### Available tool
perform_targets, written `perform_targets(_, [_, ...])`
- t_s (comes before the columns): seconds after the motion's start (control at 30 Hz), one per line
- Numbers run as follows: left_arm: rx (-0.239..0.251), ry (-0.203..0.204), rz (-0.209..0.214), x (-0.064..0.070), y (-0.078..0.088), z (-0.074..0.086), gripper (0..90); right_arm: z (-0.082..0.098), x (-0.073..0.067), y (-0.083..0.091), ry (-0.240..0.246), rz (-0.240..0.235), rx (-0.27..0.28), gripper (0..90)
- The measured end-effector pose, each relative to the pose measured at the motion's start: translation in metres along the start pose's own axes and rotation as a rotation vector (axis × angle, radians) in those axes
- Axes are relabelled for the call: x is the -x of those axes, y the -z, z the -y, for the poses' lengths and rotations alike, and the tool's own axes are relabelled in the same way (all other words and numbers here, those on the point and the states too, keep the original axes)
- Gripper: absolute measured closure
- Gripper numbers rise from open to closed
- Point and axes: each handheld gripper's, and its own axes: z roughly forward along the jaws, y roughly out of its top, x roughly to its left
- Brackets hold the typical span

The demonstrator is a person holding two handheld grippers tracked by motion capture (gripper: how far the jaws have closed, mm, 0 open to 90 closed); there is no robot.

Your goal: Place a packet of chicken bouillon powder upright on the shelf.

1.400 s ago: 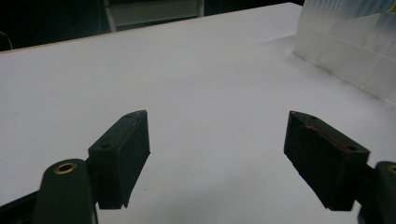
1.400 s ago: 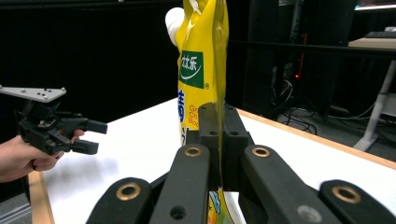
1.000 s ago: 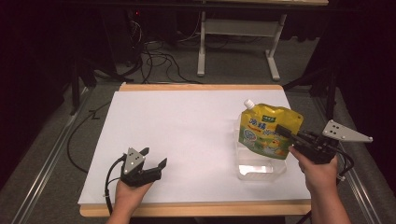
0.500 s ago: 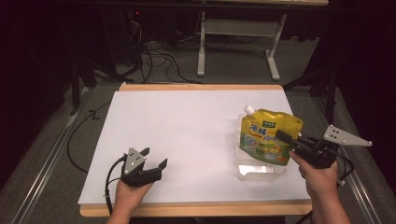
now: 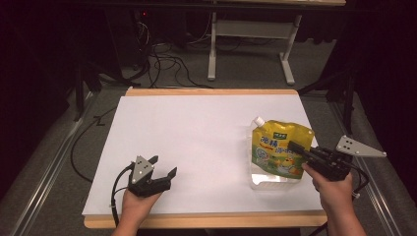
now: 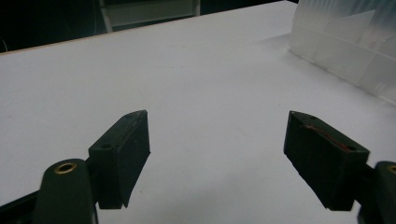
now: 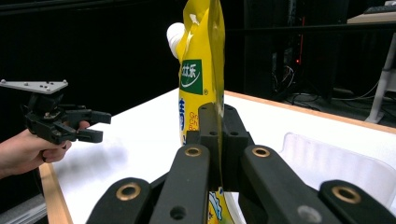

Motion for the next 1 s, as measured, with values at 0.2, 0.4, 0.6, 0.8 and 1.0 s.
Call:
perform_targets(0.2, [0.001,-0.001,0.0,0.0,0.0,0.0,23.2,0.001,0.0,-0.003,-0.005,0.006,-0.013,90.0])
perform_targets(0.4, [0.001,-0.003,-0.001,0.0,0.0,0.0,23.2,0.007,0.003,-0.006,-0.016,0.025,-0.026,90.0])
perform_targets(0.6, [0.0,-0.003,0.0,0.0,0.0,0.0,23.3,0.015,0.005,-0.012,-0.022,0.049,-0.052,90.0])
perform_targets(0.8, [0.001,-0.001,0.001,0.001,0.0,0.0,23.3,0.024,0.008,-0.016,-0.022,0.065,-0.069,90.0])
perform_targets(1.0, [-0.004,-0.007,0.007,0.001,-0.001,0.0,23.2,0.035,0.011,-0.014,-0.016,0.09,-0.078,90.0])
